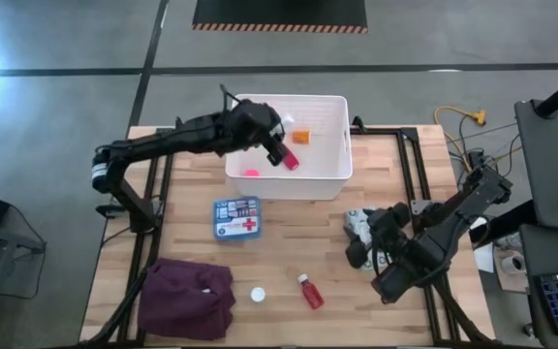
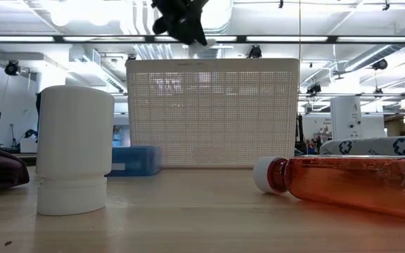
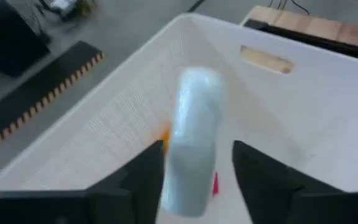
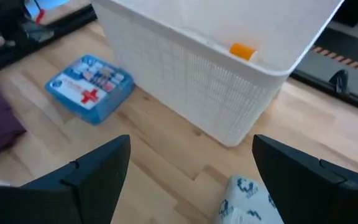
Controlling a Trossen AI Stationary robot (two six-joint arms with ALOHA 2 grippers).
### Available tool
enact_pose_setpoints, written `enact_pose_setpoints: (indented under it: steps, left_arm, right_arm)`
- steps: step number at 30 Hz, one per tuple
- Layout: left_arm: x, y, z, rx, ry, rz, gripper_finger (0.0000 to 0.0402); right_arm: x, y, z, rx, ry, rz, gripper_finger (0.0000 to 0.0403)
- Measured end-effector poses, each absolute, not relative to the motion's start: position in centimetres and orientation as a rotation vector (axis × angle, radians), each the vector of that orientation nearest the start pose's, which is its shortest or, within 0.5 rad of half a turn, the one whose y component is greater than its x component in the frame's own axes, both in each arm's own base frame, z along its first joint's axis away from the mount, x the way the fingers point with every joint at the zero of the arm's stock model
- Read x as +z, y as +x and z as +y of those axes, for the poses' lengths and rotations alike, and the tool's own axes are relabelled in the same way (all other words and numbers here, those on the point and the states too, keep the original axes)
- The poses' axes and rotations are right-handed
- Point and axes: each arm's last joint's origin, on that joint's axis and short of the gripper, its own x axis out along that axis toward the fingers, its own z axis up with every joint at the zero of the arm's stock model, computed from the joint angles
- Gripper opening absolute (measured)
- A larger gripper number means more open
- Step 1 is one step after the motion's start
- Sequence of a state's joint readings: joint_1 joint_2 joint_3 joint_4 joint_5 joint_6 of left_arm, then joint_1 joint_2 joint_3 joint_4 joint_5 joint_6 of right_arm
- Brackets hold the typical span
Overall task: Pick & place medical supplies in basket/bin
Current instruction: Put the white rolled gauze into the white bin, then put the red pill bottle into the white bin
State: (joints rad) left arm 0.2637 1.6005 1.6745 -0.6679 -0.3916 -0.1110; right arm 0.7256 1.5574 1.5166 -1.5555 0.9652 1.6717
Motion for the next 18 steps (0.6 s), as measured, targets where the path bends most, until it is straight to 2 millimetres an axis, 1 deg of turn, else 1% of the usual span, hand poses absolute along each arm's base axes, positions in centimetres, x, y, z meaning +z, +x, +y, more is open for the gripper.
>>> enact_pose_setpoints:
  steps: [2, 4, 7, 11, 15, 18]
  left_arm:
    - [38.7, 33.1, 10.0, 0.67, -0.106, 0.576, 0.0209]
    - [38.2, 33.0, 9.4, 0.628, -0.096, 0.613, 0.0235]
    - [38.0, 32.5, 7.2, 0.522, -0.015, 0.664, 0.026]
    - [38.7, 31.0, 4.0, 0.457, -0.016, 0.643, 0.0268]
    - [39.6, 28.5, 1.7, 0.422, -0.091, 0.575, 0.0269]
    - [38.9, 26.3, 0.5, 0.384, -0.09, 0.577, 0.0269]
  right_arm:
    - [33.2, 21.2, 15.7, -0.844, 0.325, 0.575, 0.0327]
    - [33.0, 21.5, 16.1, -0.801, 0.307, 0.619, 0.0327]
    - [32.1, 22.4, 17.1, -0.673, 0.268, 0.745, 0.0327]
    - [30.4, 24.1, 18.3, -0.534, 0.315, 0.867, 0.0327]
    - [28.7, 26.0, 19.1, -0.492, 0.412, 0.935, 0.0327]
    - [27.1, 27.9, 20.2, -0.433, 0.508, 0.992, 0.0327]
